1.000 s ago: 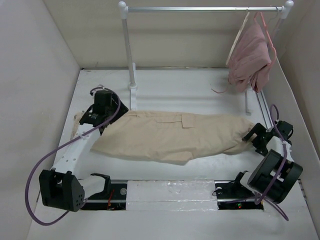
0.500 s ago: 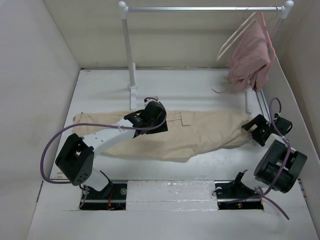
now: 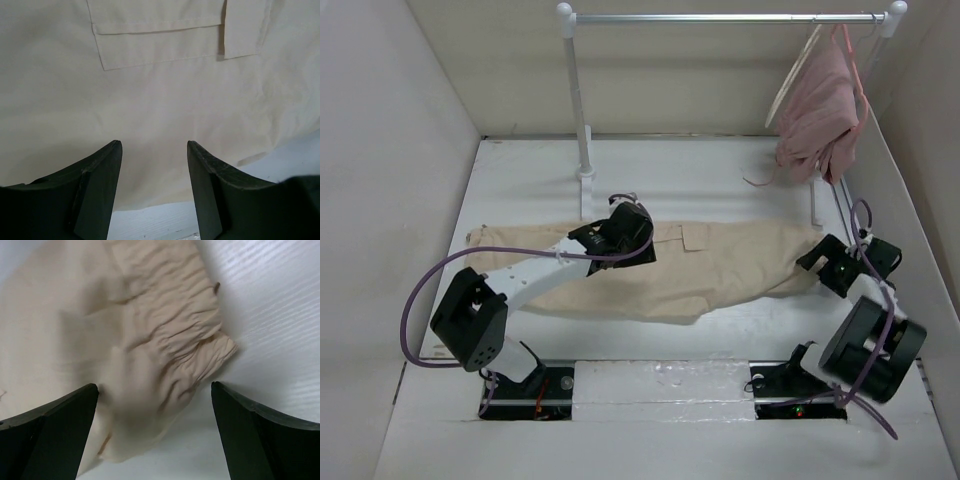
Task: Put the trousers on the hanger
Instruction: Fold the trousers at the center of the board.
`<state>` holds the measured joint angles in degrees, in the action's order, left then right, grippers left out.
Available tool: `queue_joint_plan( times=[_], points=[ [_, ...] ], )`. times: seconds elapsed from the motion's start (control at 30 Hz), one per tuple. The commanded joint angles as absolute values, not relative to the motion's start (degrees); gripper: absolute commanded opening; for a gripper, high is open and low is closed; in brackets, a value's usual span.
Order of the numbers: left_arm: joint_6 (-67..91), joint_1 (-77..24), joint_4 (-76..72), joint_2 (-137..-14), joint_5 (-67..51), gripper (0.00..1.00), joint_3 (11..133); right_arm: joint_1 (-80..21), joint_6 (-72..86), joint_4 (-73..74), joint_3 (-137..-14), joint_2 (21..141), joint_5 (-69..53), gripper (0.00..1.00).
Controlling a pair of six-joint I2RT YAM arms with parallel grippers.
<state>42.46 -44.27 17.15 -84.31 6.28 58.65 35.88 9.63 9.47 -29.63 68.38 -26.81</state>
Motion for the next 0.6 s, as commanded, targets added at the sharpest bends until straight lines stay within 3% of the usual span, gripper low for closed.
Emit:
queue_joint_plan(
  times=[0.0,0.17,0.2,0.27,0.3,0.4,0.5,0.57],
  points=[
    [41.75,-44.56,18.19,-82.71,7.82,0.5,61.0,35.42,8.79,4.22,-31.9,80.3,-28.74,1.0],
    [42.63,-44.56,18.02,-81.13,9.14,0.5,58.54,35.42,11.68,-1.82,-32.44,89.38,-31.47,0.99],
    [42.54,-44.56,17.84,-80.95,9.58,0.5,58.1,35.42,11.95,-2.28,-32.0,89.47,-31.03,0.93],
    [42.45,-44.56,18.28,-81.3,11.24,0.5,57.66,35.42,12.39,-2.63,-31.82,89.56,-30.59,0.8],
    [42.28,-44.56,18.98,-81.3,11.69,0.5,57.48,35.42,12.39,-2.55,-31.82,89.47,-30.5,0.56],
    [42.01,-43.68,20.21,-81.39,13.27,0.5,56.78,35.42,11.6,-1.15,-32.43,88.16,-30.06,0.14],
    [41.14,-42.28,19.78,-80.16,13.71,0.48,55.2,36.04,10.2,4.82,-34.18,81.67,-26.99,0.01],
    [40.78,-42.28,19.69,-80.5,13.63,0.44,54.5,36.83,8.88,10.51,-36.55,72.75,-23.57,0.01]
  ],
)
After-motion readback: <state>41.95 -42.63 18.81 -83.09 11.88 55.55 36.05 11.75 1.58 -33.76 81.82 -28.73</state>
